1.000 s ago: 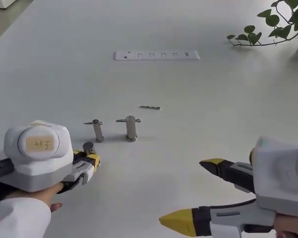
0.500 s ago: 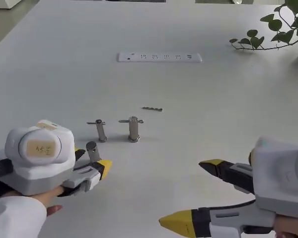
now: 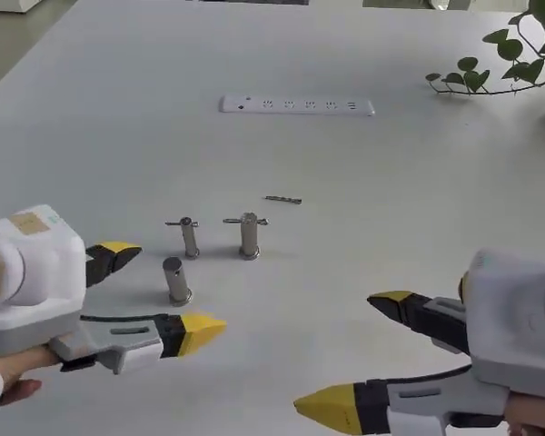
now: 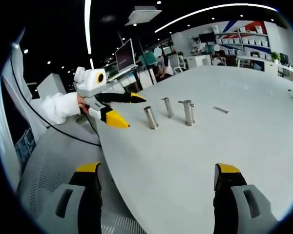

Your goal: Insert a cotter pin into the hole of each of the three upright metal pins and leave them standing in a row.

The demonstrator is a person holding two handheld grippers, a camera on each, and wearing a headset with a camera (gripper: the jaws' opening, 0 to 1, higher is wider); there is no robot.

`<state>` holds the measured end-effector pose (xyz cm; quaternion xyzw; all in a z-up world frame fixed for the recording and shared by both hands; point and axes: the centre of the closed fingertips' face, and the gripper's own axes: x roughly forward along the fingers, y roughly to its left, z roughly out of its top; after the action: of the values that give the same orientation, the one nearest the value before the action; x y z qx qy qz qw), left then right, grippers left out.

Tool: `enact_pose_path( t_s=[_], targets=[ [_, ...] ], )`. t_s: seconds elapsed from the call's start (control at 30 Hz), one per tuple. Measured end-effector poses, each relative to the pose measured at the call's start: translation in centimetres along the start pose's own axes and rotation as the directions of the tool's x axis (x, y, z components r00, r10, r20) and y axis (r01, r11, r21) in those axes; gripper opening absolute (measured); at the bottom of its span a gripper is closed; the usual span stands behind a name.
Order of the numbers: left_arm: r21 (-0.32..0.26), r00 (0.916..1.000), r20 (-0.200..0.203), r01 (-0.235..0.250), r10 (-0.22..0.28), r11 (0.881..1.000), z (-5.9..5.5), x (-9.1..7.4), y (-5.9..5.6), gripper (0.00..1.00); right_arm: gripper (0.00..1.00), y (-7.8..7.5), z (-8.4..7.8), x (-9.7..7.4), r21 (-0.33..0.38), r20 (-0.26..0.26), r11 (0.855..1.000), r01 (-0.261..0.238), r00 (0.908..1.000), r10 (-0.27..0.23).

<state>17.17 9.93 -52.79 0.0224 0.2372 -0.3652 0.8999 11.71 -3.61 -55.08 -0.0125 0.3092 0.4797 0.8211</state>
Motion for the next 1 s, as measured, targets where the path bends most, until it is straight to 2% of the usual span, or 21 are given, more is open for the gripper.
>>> enact_pose_path(
  t_s=[0.03, 0.07, 0.1, 0.13, 0.43, 0.53, 0.67, 0.73, 0.9, 1.0],
  targets=[
    [-0.009, 0.9999, 0.000, 0.012, -0.012, 1.000, 0.0, -0.2, -0.1, 0.87, 0.94, 0.0, 0.0, -0.1, -0.001, 0.000, 1.000, 0.002, 1.0000, -0.002],
    [-0.010, 0.9991, 0.017, 0.038, -0.038, 0.999, 0.4, -0.4, -0.4, 0.90, 0.94, -0.1, 0.1, -0.1, -0.003, -0.003, 1.000, 0.004, 1.0000, -0.004],
    [-0.009, 0.9988, 0.019, 0.045, -0.045, 0.999, 0.4, -0.6, -0.4, 0.98, 0.94, -0.1, 0.1, -0.1, -0.006, -0.005, 1.000, 0.004, 1.0000, -0.004],
    [-0.005, 0.9977, 0.025, 0.064, -0.064, 0.998, 0.5, -0.8, -0.6, 0.99, 0.94, -0.3, 0.1, -0.2, -0.010, -0.010, 1.000, 0.006, 0.9999, -0.006],
    [-0.045, 0.9944, 0.037, 0.100, -0.098, 0.994, 0.3, -1.4, -1.2, 0.99, 0.94, -1.9, 0.9, -1.2, -0.030, -0.025, 0.999, 0.045, 0.9986, -0.046],
    [-0.045, 0.9936, 0.023, 0.112, -0.111, 0.993, 0.0, -1.5, -1.4, 0.99, 0.94, -2.5, 1.8, -1.7, -0.053, -0.028, 0.997, 0.050, 0.9983, -0.051],
    [-0.064, 0.9904, 0.037, 0.135, -0.133, 0.989, 0.3, -2.0, -1.7, 0.99, 0.94, -3.5, 4.0, -2.0, -0.092, -0.018, 0.995, 0.039, 0.9990, -0.041],
    [-0.064, 0.9897, 0.032, 0.141, -0.140, 0.988, 0.3, -2.3, -1.8, 0.99, 0.94, -4.1, 5.2, -2.1, -0.146, -0.032, 0.989, 0.039, 0.9985, -0.044],
    [-0.034, 0.9872, -0.013, 0.158, -0.159, 0.987, -0.6, -2.9, -1.8, 0.99, 0.94, -6.0, 7.8, -2.1, -0.258, -0.081, 0.965, 0.043, 0.9945, -0.066],
    [-0.053, 0.9871, 0.003, 0.160, -0.160, 0.986, -0.5, -3.4, -1.4, 0.99, 0.93, -6.9, 9.0, -1.8, -0.318, -0.121, 0.948, 0.031, 0.9900, -0.073]
  ],
)
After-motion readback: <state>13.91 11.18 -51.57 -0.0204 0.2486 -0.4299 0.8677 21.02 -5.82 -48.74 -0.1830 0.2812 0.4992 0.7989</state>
